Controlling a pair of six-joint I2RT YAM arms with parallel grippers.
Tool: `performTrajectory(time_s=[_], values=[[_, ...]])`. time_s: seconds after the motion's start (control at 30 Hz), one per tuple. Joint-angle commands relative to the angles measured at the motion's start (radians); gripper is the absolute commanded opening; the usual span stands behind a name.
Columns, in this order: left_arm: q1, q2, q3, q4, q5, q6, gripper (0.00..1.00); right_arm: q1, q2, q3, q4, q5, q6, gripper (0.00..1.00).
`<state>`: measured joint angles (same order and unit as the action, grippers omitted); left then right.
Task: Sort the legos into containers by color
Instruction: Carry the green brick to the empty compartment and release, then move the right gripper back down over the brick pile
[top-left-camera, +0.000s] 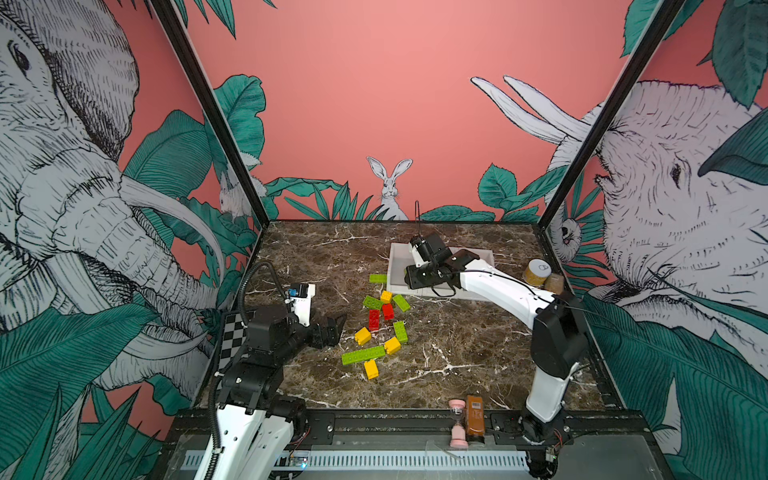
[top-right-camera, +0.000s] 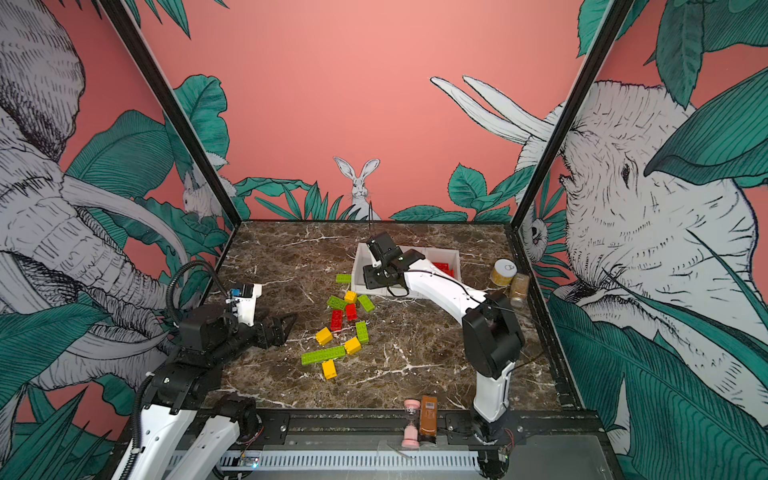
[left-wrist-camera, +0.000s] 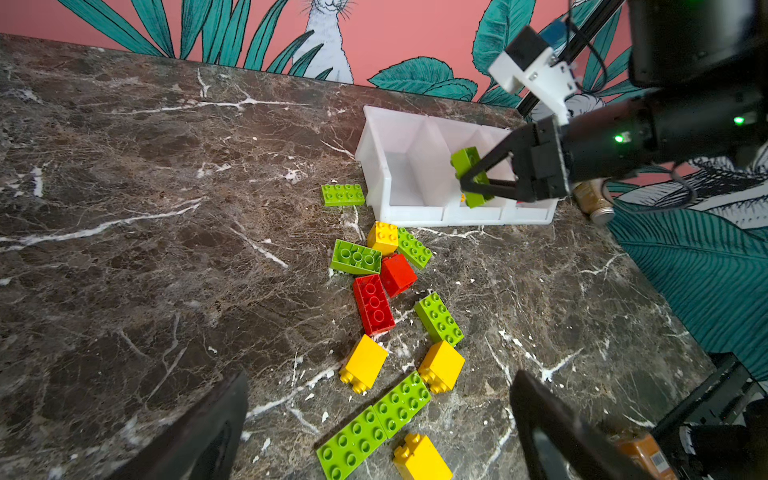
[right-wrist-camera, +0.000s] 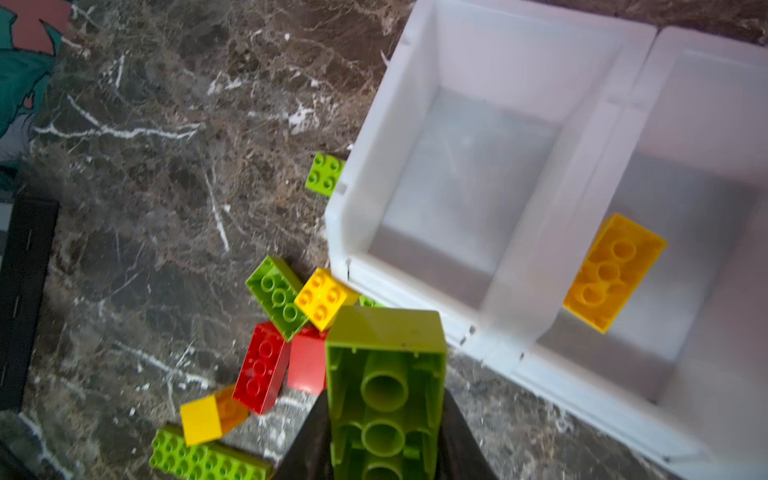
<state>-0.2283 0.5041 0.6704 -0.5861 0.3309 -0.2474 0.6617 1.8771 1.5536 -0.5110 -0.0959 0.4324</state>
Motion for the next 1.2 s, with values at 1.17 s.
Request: performTrajectory(time_s=[1.17], values=[[-0.004,-0.052,0.015,-0.017,-0.036,-0.010,0.99,0.223,-0.216,-0.169,-0.136,0.068,0.047,0.60]])
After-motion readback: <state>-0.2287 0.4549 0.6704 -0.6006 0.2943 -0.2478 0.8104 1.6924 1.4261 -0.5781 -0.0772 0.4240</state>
